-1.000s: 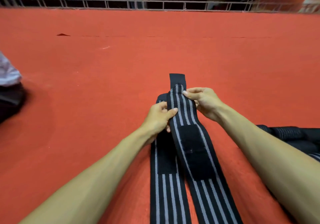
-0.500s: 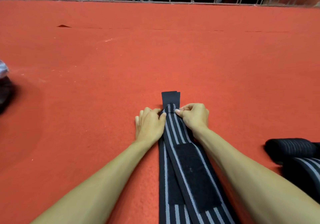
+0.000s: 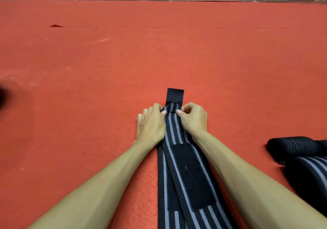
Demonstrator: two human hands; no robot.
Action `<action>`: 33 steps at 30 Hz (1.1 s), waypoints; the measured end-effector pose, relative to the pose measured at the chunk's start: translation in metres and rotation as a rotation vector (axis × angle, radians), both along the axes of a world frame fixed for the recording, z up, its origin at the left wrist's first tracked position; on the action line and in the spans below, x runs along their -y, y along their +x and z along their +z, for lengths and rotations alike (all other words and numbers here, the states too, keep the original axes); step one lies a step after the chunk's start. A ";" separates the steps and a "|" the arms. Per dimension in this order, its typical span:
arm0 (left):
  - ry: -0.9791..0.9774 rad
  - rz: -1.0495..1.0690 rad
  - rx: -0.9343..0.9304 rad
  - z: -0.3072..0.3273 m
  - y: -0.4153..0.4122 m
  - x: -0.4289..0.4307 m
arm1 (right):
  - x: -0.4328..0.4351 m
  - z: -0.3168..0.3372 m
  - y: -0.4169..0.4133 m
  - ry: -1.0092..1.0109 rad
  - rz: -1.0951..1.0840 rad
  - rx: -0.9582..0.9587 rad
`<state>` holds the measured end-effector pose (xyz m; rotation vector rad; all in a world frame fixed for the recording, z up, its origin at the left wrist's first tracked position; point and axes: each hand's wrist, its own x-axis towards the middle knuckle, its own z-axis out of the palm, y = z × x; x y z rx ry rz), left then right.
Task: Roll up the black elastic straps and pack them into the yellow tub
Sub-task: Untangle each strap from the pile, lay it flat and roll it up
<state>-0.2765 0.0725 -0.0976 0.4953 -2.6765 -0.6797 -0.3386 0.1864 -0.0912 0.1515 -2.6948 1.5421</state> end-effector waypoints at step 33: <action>0.794 -0.536 -0.399 0.334 0.276 -0.140 | -0.168 0.336 0.252 -0.806 0.672 -0.133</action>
